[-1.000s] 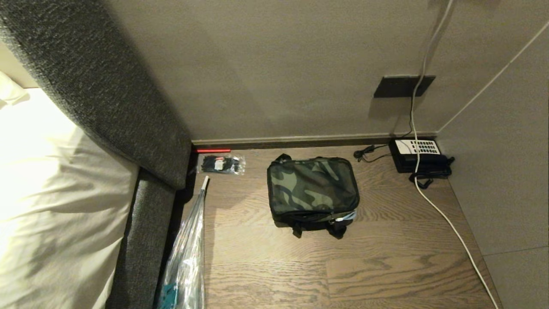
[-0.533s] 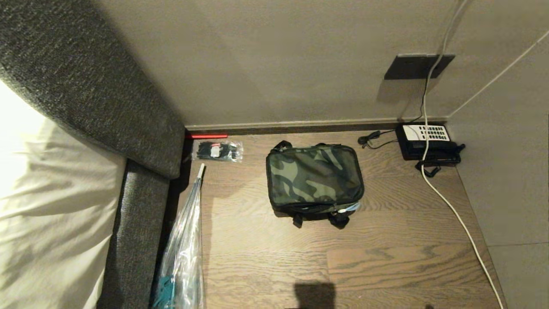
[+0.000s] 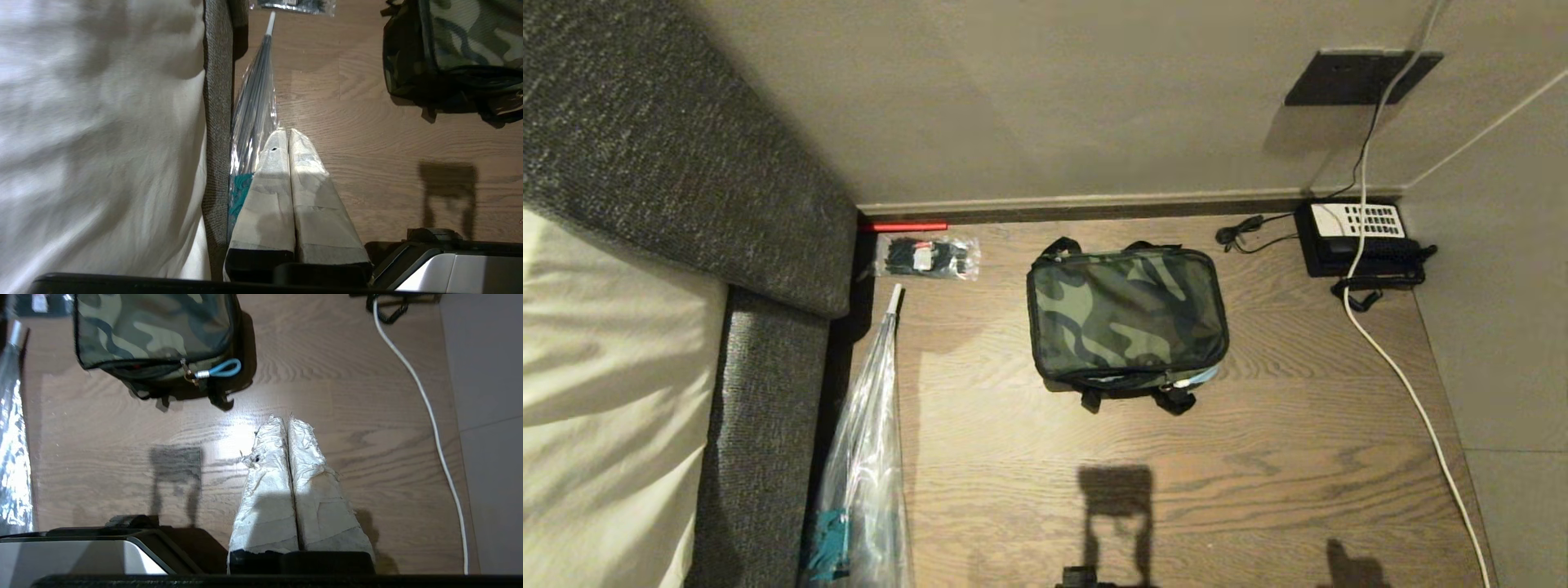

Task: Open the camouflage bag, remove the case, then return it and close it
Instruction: Open the top of the storage box

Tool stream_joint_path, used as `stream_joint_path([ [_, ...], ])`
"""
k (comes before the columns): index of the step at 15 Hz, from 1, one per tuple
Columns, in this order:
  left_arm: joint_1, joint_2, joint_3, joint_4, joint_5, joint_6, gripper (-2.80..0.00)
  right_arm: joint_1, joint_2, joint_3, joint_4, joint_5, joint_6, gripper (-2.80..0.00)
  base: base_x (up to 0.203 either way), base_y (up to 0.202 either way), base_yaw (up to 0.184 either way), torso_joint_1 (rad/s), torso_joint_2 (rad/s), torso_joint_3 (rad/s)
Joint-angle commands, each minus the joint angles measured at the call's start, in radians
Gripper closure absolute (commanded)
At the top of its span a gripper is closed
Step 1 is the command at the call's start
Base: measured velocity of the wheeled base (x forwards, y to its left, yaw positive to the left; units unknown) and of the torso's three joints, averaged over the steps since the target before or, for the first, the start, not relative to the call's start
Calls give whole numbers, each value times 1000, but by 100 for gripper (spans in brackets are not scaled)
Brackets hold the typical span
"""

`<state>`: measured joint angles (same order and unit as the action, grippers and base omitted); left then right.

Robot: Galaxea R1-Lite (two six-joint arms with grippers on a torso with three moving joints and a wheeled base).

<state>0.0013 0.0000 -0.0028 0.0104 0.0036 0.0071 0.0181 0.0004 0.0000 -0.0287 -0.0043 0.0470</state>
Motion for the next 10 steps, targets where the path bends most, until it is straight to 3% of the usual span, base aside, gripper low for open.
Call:
stream_joint_path([
  [1, 0, -2, 1, 0, 1, -2, 0, 0, -31, 14, 0, 0, 1, 0, 0, 0, 0, 2, 4, -197],
  [5, 0, 0, 1, 0, 2, -12, 0, 0, -31, 14, 0, 0, 1, 0, 0, 0, 0, 3, 4, -166],
  [10, 0, -2, 1, 0, 1, -11, 0, 0, -31, 14, 1, 0, -6, 0, 0, 0, 0, 0, 2, -17],
])
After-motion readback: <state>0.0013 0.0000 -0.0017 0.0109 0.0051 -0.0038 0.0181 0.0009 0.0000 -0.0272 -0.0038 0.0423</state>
